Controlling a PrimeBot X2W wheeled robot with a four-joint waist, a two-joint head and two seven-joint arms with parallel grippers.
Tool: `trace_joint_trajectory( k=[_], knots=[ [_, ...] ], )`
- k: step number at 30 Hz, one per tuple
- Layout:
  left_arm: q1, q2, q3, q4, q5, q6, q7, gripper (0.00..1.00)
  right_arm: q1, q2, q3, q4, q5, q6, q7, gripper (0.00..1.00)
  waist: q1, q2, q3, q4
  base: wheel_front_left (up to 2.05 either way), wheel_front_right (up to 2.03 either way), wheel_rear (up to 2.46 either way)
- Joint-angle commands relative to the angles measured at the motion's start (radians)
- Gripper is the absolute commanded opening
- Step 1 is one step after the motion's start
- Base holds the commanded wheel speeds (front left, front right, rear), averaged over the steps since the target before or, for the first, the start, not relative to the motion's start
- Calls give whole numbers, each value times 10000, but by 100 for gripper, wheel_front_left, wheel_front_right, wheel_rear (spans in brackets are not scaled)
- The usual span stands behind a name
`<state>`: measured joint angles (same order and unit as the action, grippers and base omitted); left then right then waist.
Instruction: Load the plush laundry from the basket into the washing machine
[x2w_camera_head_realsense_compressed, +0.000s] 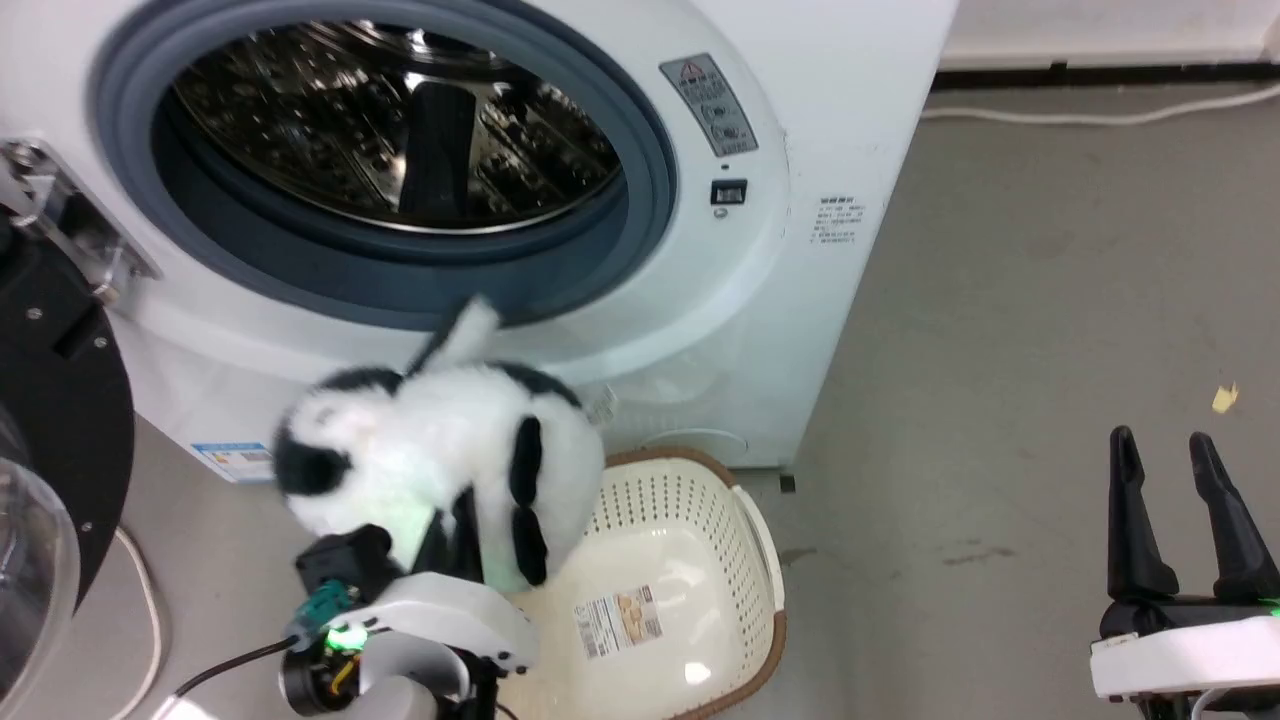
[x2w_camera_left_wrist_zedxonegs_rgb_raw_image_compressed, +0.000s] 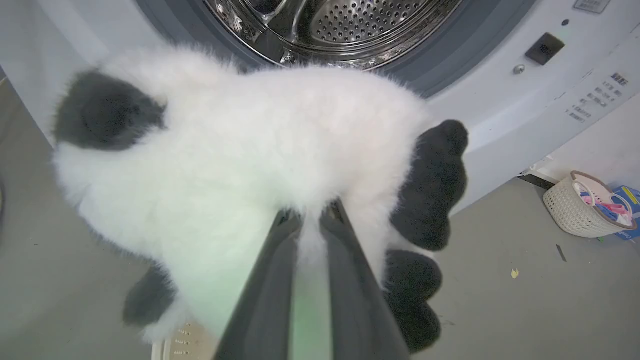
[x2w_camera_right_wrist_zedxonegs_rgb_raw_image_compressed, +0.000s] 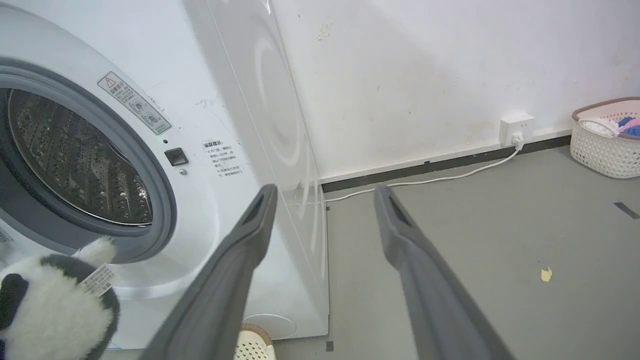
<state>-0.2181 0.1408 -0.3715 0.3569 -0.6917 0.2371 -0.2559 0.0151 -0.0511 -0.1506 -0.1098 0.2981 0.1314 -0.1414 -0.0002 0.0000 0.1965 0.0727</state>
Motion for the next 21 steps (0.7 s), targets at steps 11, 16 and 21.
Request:
trace_joint_trajectory(
  k=[11, 16, 21],
  knots=[
    [-25, 289, 870, -1969, 1490, 414, -58, 0, 228, 9, -27, 108, 141, -7, -21, 100, 2, 0, -452, -41, 0, 0, 0],
    [-482, 266, 1289, -1798, 1879, 266, -58, 0, 148, 9, -25, 91, 159, -7, -27, 100, 2, 0, -364, -172, 0, 0, 0],
    [-1415, 186, 1595, -1174, 2126, -16, -58, 0, 16, 9, -100, -25, 131, -7, -10, 100, 2, 0, 37, -257, 0, 0, 0]
  ],
)
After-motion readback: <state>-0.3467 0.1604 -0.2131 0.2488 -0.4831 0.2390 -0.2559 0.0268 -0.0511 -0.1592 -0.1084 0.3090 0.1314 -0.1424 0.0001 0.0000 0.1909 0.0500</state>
